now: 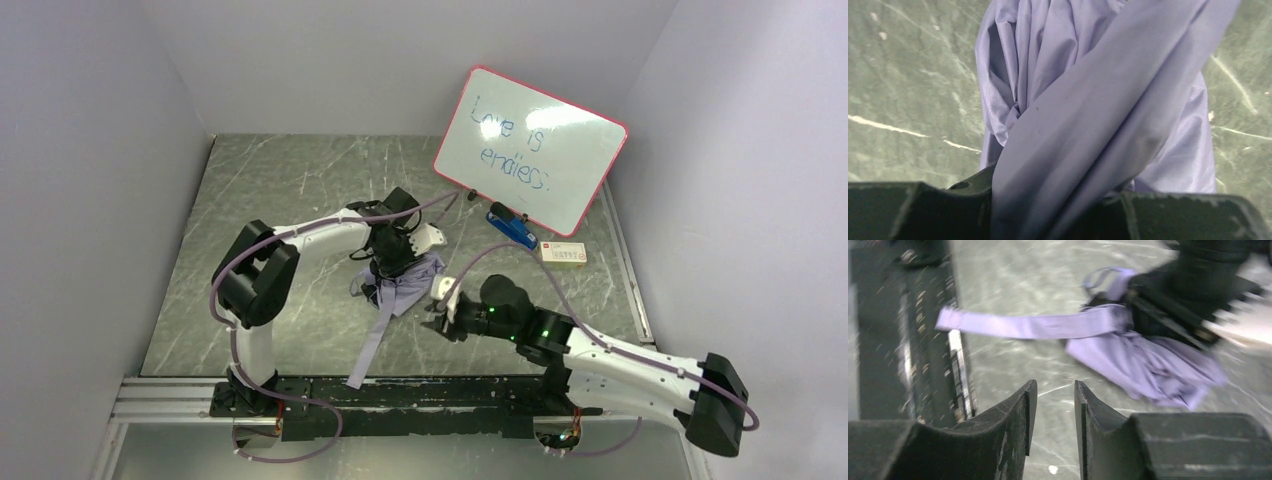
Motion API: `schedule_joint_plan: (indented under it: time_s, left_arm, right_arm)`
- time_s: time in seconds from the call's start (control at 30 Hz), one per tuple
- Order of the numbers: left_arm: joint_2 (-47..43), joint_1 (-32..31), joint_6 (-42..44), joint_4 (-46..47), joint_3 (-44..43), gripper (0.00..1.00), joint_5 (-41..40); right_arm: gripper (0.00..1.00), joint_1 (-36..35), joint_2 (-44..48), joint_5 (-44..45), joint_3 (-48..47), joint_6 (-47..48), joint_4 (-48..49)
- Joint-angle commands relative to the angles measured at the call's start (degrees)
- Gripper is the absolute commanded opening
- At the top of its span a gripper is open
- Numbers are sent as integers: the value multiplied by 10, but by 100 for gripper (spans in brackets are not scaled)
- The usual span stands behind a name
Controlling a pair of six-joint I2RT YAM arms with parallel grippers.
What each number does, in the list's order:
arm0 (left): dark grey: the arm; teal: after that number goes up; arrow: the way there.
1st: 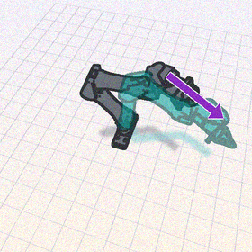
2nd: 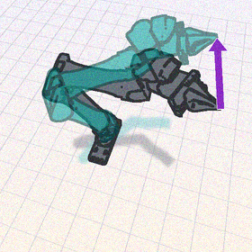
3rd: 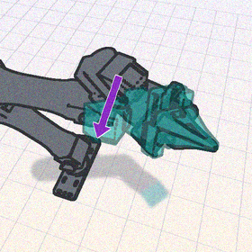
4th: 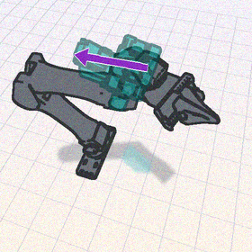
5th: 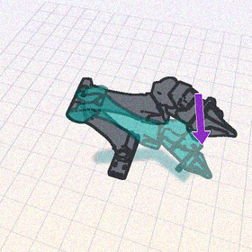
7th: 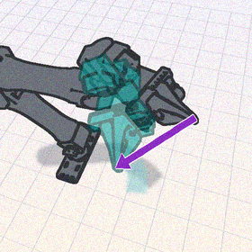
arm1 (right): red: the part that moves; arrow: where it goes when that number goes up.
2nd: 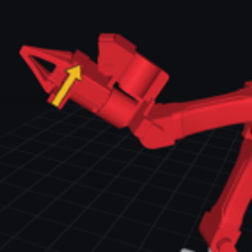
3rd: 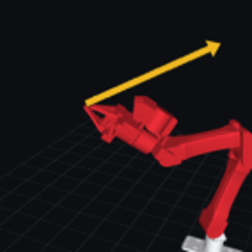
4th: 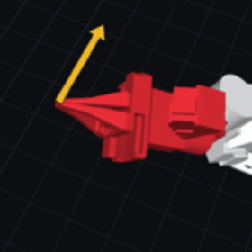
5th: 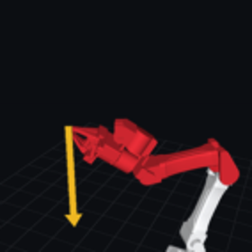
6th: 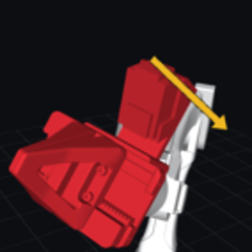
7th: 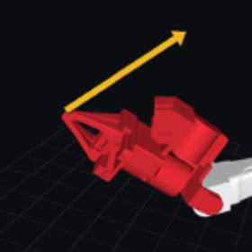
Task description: Put away the umbrella
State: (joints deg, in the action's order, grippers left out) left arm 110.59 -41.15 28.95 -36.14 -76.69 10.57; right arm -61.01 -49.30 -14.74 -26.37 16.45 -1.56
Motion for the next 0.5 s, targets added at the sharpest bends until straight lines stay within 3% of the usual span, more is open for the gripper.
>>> schedule_joint_plan:
  time_s: [0.0, 0.1, 0.17, 0.33, 0.47]
  left_arm:
    - [6, 9, 52, 74, 61, 5, -145]
    - [-13, 6, 57, 96, 79, 5, -160]
    - [-24, 6, 59, 108, 89, 5, -165]
    - [-46, -6, 70, 142, 120, 5, -191]
    - [-63, -33, 87, 182, 158, 5, -229]
  right_arm:
    - [39, 38, 55, 153, 19, -132, 93]
    - [43, 62, 70, 283, 16, -201, 75]
    - [45, 88, 75, 309, 18, -252, 68]
    - [49, 205, 62, 296, 35, -381, 53]
    - [51, 319, -6, 165, 25, -446, 54]
